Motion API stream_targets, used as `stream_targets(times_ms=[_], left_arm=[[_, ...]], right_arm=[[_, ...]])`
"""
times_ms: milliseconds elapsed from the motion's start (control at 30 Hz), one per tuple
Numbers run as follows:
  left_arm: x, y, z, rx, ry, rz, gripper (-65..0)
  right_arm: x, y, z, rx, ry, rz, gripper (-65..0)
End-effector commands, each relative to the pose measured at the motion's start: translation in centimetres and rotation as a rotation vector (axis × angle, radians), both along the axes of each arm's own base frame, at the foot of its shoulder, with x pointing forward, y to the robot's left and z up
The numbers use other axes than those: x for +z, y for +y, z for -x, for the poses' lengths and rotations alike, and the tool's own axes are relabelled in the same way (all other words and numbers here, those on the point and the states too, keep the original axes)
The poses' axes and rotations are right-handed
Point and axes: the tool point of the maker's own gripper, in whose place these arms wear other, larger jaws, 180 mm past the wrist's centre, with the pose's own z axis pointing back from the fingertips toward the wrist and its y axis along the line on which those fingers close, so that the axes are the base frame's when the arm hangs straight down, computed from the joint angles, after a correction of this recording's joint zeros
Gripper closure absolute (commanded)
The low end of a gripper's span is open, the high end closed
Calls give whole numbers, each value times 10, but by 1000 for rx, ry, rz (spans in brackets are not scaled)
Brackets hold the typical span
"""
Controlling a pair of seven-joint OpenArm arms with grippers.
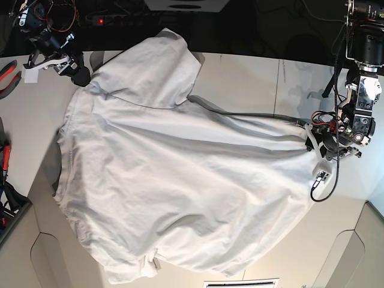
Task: Layout the t-shirt on the table in an organized manner, then fold the t-shirt properly
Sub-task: 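Release the shirt with the right gripper and move it to the shoulder, then grasp the shirt with both grippers and lift it off the table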
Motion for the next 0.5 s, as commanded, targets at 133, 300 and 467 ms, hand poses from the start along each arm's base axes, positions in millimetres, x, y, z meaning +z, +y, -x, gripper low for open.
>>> stream_targets(times_ms=[133,300,467], left_arm=[[15,7,-13,-1,-47,-11,-236],[15,7,-13,-1,-47,-11,-236],[15,7,-12,-1,-47,-11,-236]], right_arm=[[9,4,-8,18,-41,-3,-291],[8,17,-12,47,-46,-16,-291],[5,35,-14,85,-46,-33,-291]])
